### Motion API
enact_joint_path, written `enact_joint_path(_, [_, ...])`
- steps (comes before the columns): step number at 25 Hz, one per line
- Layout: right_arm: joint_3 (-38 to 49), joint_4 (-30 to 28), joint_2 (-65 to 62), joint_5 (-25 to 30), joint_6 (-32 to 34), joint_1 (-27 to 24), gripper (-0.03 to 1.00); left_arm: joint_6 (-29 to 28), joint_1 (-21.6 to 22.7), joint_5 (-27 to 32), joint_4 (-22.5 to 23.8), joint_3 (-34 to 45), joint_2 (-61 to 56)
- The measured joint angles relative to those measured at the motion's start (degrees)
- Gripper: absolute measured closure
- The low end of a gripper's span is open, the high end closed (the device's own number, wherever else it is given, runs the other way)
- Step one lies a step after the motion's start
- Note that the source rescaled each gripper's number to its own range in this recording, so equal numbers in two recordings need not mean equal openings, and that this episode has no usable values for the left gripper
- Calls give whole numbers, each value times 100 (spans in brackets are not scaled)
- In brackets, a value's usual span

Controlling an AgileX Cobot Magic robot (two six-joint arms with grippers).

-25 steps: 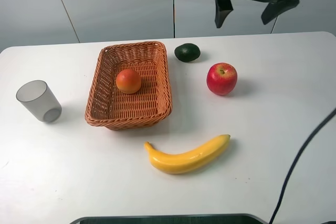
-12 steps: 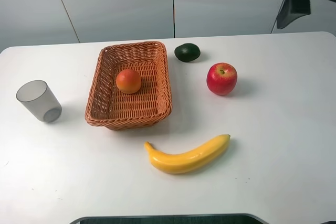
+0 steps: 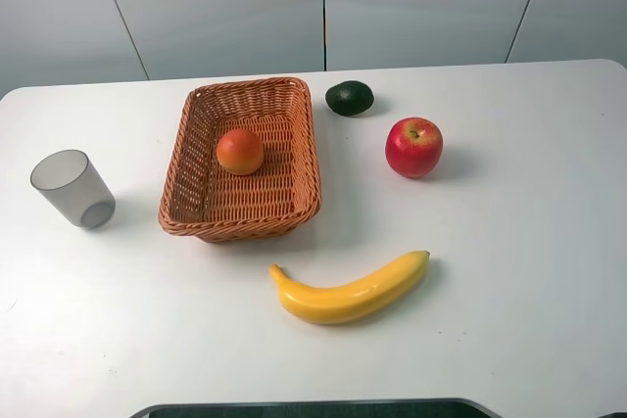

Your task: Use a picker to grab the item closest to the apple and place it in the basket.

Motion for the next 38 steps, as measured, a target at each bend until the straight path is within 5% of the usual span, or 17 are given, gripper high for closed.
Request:
enact_joint_path(17, [799,482,-3288,296,-1728,0,-3,0,0,0,0,0,0])
enact_joint_path(27, [837,785,-3424,352,-2068,0,-3,0,0,0,0,0,0])
enact_joint_path(38, [1832,1054,-3424,-2,-2092,0,-3,0,0,0,0,0,0])
